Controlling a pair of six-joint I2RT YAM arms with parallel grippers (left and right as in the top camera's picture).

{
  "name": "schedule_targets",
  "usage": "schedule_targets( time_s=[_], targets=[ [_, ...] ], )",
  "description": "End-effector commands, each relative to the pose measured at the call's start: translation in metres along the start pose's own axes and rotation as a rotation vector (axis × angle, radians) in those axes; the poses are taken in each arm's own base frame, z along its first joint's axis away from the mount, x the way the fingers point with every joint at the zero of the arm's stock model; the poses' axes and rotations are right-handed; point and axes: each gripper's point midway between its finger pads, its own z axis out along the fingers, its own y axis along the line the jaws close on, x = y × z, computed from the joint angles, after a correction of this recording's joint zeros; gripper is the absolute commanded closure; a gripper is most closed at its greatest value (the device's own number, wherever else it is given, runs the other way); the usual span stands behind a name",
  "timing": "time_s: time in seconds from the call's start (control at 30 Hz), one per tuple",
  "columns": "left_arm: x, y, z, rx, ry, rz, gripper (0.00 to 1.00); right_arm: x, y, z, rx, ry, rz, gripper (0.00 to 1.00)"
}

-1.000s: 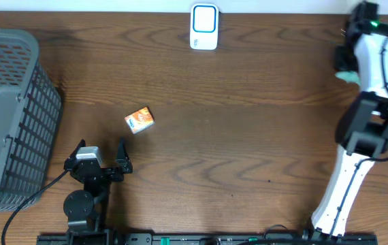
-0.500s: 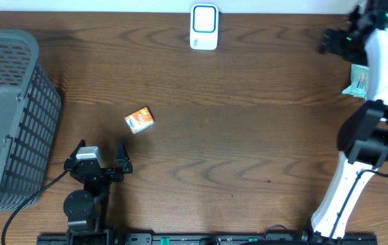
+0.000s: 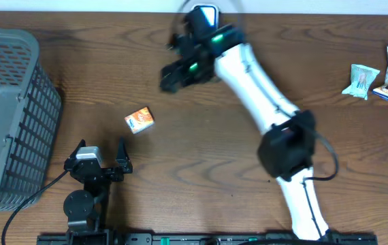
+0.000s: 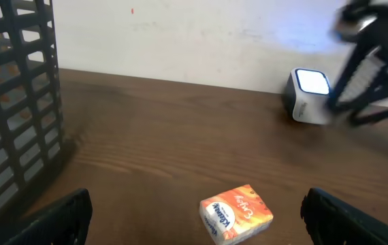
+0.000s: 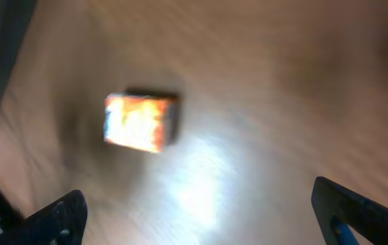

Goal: Scan the item barcode
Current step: 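Reach the right gripper to the orange Kleenex box and grasp it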

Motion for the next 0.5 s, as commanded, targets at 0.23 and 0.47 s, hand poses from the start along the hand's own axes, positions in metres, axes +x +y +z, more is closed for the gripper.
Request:
schedule_targets(
  time_s=[0.23, 0.47],
  targets=[
    [0.016, 0.001, 0.002, 0.001, 0.039, 0.011, 0.02, 0.05, 0.046, 0.109, -0.01, 0.183, -0.145, 0.16],
    [0.016, 0.001, 0.002, 0.001, 0.039, 0.011, 0.02, 0.058, 0.05, 0.143, -0.077, 0.202, -0.135, 0.18]
  ],
)
